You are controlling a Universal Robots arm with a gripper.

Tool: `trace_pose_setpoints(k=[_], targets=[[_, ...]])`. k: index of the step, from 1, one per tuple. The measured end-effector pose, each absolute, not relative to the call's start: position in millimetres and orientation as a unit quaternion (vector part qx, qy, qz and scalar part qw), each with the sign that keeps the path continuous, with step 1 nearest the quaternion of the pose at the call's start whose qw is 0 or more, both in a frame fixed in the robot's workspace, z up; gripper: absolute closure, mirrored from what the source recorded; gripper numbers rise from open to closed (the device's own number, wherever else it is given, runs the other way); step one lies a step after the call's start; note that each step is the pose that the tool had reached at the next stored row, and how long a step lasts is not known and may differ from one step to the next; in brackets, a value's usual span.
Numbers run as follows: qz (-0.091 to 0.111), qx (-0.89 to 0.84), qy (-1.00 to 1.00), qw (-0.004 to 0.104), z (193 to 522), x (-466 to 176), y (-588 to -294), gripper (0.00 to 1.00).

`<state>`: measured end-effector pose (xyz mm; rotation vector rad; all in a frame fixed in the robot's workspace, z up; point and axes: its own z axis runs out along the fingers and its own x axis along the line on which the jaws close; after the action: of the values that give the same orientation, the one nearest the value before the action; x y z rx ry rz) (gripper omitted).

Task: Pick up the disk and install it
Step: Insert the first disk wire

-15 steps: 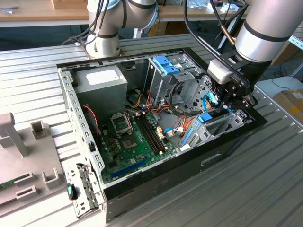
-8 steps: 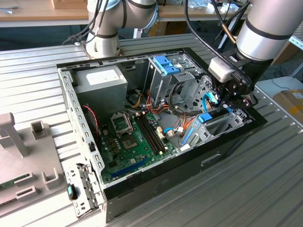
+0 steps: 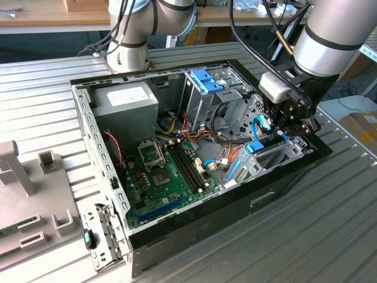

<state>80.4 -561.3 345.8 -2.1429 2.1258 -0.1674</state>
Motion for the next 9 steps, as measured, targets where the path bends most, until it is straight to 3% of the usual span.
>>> trace_pose_setpoints(k=[9], targets=[[-0.056,-0.701,0.708,0.059,345.8,79.8,-560.9,0.84]])
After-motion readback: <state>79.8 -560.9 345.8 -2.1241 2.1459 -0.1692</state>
